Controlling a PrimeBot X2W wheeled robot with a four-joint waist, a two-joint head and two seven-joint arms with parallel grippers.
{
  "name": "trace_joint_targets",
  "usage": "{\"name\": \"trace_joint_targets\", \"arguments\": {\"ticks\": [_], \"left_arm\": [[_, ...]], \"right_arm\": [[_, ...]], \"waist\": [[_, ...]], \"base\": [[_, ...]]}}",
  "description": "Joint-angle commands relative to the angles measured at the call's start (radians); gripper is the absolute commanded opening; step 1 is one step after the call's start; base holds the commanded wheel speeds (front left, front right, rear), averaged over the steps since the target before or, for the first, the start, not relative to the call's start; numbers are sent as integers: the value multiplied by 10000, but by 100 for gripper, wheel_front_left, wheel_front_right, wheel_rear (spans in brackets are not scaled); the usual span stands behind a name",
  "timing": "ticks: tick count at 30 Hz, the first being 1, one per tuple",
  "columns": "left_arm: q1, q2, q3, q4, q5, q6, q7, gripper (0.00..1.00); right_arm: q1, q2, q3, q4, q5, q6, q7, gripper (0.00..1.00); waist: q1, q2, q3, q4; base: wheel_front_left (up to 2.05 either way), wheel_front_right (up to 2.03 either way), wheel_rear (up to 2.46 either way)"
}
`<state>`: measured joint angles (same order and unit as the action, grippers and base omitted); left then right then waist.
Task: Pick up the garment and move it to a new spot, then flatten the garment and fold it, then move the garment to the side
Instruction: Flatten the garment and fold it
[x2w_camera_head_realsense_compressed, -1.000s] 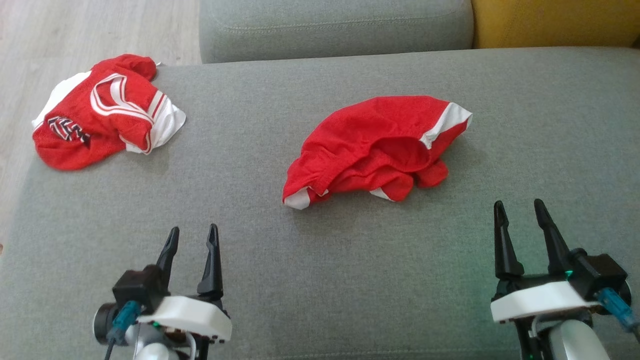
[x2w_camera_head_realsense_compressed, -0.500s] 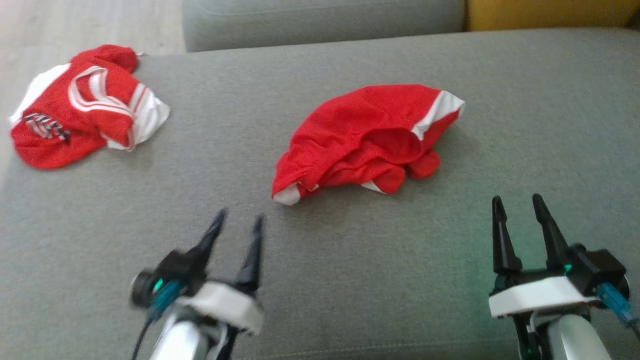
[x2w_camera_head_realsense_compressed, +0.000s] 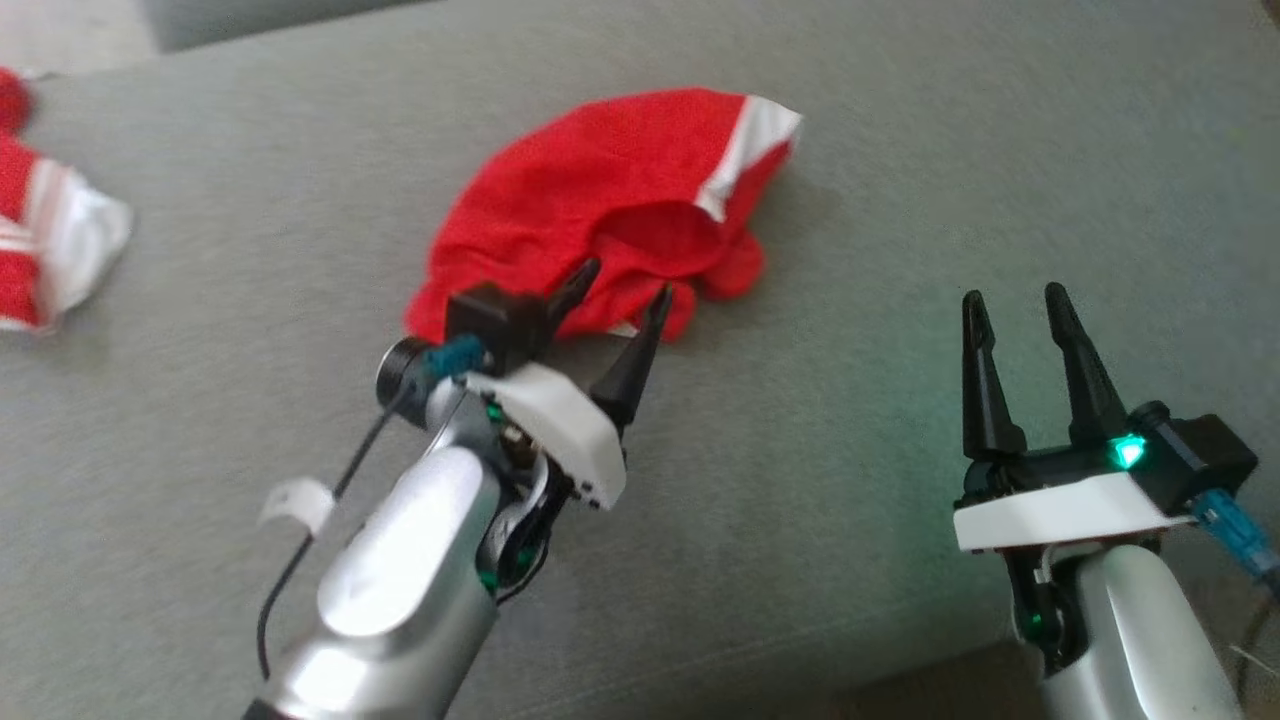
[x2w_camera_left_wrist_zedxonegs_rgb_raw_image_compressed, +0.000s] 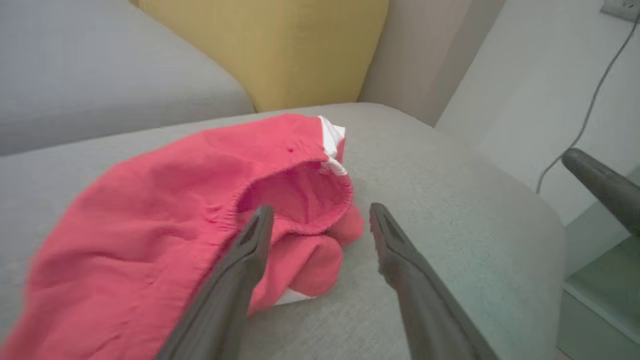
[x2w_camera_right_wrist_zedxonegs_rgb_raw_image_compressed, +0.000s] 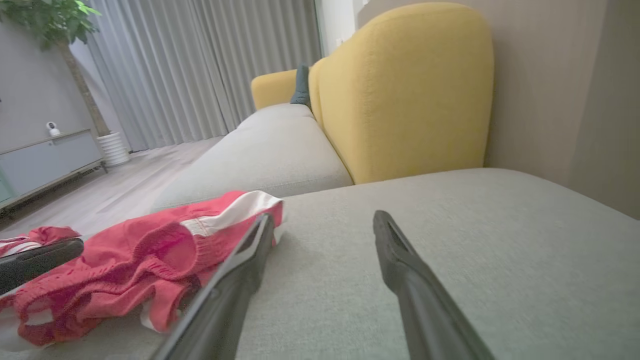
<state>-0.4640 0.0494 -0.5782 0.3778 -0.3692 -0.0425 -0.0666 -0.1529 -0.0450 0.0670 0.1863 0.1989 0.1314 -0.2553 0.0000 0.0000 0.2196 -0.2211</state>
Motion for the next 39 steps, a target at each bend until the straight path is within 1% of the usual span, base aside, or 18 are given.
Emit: {"name": "trace_joint_targets", "arguments": {"ticks": [1, 4, 10, 16, 20, 21, 22, 23, 24, 28, 31, 35, 39], "left_arm": [[-487, 10, 126, -175, -421, 99, 89, 100], [-910, 10, -237, 114, -1170, 371, 262, 100], [-1670, 9, -712, 828, -1840, 852, 215, 100], [-2563, 9, -675, 1729, -2171, 1422, -167, 100], [-3059, 9, -707, 2163, -2391, 1639, -586, 100], [-3171, 9, -729, 2257, -2430, 1721, -692, 77], [-3271, 9, -768, 2362, -2465, 1791, -778, 44], [-3358, 9, -822, 2464, -2509, 1830, -853, 14], [-3445, 9, -902, 2569, -2518, 1847, -934, 0], [-3757, 9, -1302, 2705, -2572, 1717, -1283, 0], [-3988, 9, -1668, 2399, -2650, 1602, -1531, 0], [-4399, 9, -2126, 1506, -2853, 1706, -1735, 0], [-4947, 9, -2248, 141, -3076, 2004, -1866, 0]], "right_arm": [[-222, -52, 281, -367, 117, -7, -65, 100], [-225, -52, 353, -335, 260, -7, -65, 100], [-322, -52, 531, -355, 542, -7, -65, 100], [-356, -52, 590, -391, 712, -7, -65, 100], [-337, -52, 603, -366, 755, -7, -65, 100], [-331, -52, 602, -356, 758, -7, -65, 100], [-320, -52, 601, -351, 755, -7, -65, 100], [-312, -52, 603, -346, 750, -7, -65, 100], [-308, -52, 612, -339, 741, -7, -65, 100], [-290, -52, 589, -337, 688, -7, -65, 100], [-255, -52, 530, -305, 621, -7, -65, 100], [-162, -52, 534, -256, 519, -7, -65, 100], [-99, -52, 486, -214, 459, -7, -65, 100]], "waist": [[0, 0, 620, -709], [0, 0, 788, -1079], [0, 0, 985, -1636], [0, 0, 1102, -1980], [0, 0, 1095, -2068], [0, 0, 1084, -2072], [0, 0, 1070, -2071], [0, 0, 1051, -2065], [0, 0, 1028, -2057], [0, 0, 924, -1949], [0, 0, 813, -1827], [0, 0, 594, -1618], [0, 0, 403, -1369]], "base": [[0, 0, 0], [0, 0, 0], [0, 0, 0], [0, 0, 0], [0, 0, 0], [0, 0, 0], [0, 0, 0], [0, 0, 0], [0, 0, 0], [0, 0, 0], [0, 0, 0], [0, 0, 0], [0, 0, 0]]}}
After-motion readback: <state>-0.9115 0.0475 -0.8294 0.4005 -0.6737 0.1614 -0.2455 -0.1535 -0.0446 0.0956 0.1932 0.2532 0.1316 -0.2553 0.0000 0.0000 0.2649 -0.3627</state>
